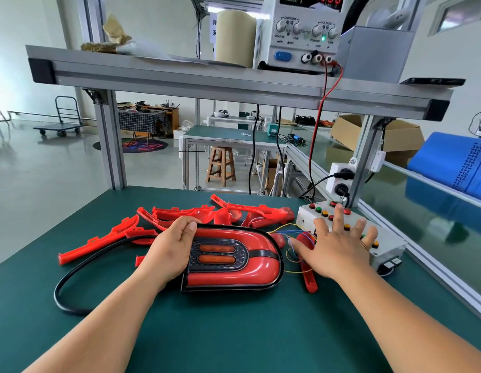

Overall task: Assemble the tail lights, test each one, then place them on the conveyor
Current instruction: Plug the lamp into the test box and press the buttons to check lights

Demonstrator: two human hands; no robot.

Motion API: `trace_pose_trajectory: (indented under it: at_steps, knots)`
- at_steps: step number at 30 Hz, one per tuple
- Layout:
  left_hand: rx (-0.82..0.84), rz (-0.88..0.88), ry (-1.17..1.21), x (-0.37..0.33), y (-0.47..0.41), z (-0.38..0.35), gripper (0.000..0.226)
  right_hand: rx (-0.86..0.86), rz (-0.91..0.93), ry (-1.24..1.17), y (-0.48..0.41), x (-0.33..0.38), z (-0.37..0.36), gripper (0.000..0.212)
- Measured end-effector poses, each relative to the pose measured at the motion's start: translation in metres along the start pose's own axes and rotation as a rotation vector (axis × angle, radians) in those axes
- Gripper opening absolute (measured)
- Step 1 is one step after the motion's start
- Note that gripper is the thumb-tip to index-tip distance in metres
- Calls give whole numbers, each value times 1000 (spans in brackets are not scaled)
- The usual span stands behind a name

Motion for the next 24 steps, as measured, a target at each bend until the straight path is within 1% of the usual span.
trace_pose_trajectory:
  at_steps: [3, 6, 11, 24]
  knots:
    - [-2, 3, 4, 0, 0, 0, 21, 13, -14, 4, 7, -2, 2, 100]
    - [-1, 3, -4, 0, 0, 0, 20, 3, -8, 12, 10, -1, 2, 97]
    - [-24, -32, -81, -2, -1, 0, 24, 3, -13, 0, 12, -3, 0, 92]
    - [-17, -9, -69, -2, -1, 0, 22, -14, -24, 6, 13, -2, -4, 90]
Point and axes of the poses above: each hand's wrist, its own y-axis away from the middle knuckle, its own z-axis out of the back of the hand, x = y × z, the point moved 1 cm from there along -y, towards the middle knuckle, and after that the axes turned 11 degrees about -x, right-handed, at the moved point
